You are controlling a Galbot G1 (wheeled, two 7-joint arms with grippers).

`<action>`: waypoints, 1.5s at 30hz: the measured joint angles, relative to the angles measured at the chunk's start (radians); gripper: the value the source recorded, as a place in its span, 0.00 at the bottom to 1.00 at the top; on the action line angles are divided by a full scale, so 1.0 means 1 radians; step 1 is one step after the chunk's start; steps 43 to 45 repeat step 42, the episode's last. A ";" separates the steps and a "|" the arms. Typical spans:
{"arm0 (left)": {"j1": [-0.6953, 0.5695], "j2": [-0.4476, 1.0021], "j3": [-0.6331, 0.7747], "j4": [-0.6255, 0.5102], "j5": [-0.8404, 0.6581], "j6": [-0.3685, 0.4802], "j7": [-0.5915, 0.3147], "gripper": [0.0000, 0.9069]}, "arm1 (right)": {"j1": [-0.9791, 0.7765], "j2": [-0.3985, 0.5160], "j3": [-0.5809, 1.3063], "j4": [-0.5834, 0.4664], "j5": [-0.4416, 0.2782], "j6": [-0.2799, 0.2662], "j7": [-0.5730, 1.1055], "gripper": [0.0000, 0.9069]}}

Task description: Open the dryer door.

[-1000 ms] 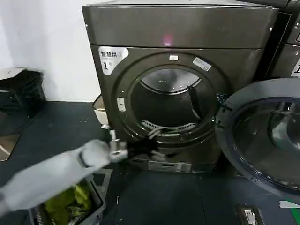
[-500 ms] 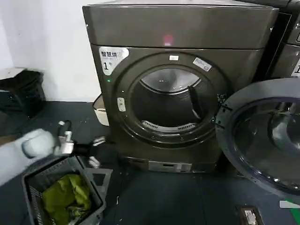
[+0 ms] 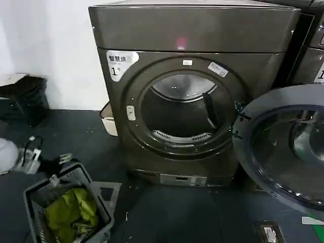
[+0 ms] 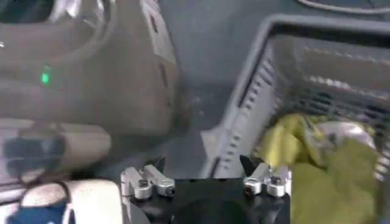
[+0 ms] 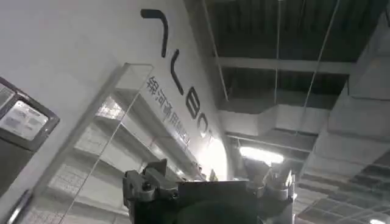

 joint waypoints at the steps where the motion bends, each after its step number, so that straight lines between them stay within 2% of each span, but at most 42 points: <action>1: 0.010 0.002 -0.011 0.001 0.007 -0.004 0.002 1.00 | 0.000 0.001 -0.001 0.001 0.000 0.000 0.000 1.00; 12: 0.118 0.028 -0.111 0.001 0.032 -0.030 0.025 1.00 | -0.015 0.010 0.013 0.002 0.001 0.000 -0.021 1.00; 24: 0.355 0.093 -0.361 -0.033 0.046 -0.060 0.069 1.00 | -0.005 0.016 -0.005 0.017 0.001 0.000 -0.023 1.00; 45: 0.397 0.129 -0.420 -0.032 0.046 -0.068 0.071 1.00 | 0.002 0.017 -0.019 0.016 0.001 0.001 -0.026 1.00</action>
